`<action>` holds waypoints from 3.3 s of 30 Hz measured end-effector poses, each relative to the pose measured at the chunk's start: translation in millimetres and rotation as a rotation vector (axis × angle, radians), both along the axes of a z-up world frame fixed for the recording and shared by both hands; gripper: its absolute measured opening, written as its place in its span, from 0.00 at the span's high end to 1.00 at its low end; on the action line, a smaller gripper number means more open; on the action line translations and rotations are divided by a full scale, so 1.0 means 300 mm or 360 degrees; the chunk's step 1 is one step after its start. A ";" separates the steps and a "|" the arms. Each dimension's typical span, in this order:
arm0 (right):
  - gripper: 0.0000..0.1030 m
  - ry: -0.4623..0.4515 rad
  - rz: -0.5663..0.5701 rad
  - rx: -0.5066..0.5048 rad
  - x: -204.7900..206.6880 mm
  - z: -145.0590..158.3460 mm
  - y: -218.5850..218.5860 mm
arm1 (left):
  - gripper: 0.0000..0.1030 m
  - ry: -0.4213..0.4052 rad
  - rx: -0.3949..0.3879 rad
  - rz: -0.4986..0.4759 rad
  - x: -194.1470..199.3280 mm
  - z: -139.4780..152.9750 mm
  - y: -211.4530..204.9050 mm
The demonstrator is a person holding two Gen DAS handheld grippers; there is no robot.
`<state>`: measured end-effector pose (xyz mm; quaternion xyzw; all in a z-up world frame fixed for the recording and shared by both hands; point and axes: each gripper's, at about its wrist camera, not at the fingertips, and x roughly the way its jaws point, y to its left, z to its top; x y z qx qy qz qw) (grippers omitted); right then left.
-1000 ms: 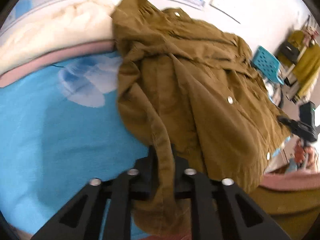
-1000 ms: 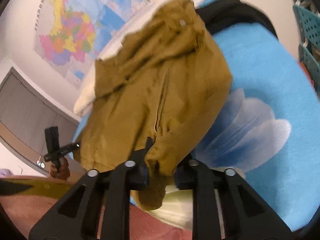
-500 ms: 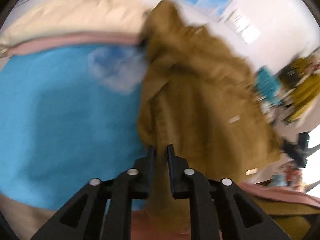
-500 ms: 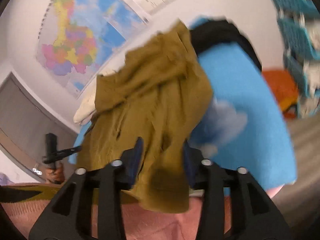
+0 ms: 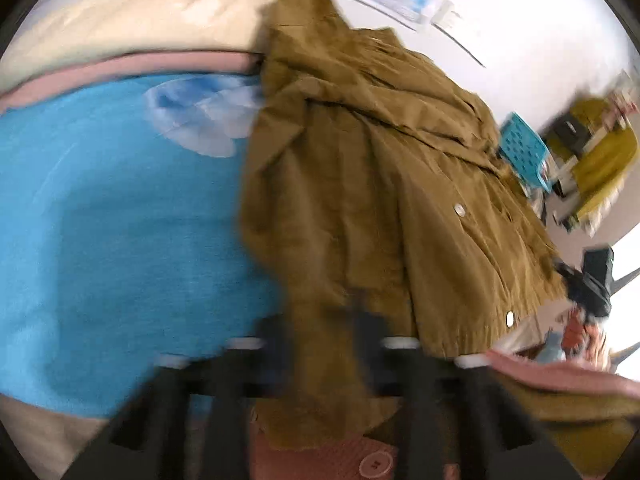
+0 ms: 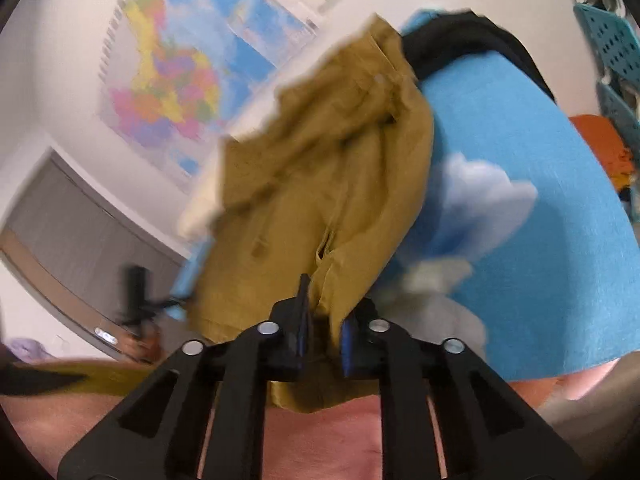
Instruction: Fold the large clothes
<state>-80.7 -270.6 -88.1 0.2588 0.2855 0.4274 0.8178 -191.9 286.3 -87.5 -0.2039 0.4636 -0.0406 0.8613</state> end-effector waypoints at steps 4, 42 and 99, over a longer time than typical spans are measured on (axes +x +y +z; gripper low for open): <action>0.91 -0.0181 0.0038 0.0020 -0.046 0.111 0.001 | 0.96 -0.0048 -0.0079 0.0075 0.007 0.026 0.049; 0.95 -0.0293 0.0205 0.0216 -0.122 0.155 0.076 | 0.95 -0.0400 -0.0151 0.0048 -0.153 0.213 0.011; 0.91 -0.0193 0.0127 0.0324 0.091 0.262 0.068 | 0.88 -0.0596 -0.0479 -0.0035 -0.033 0.347 0.101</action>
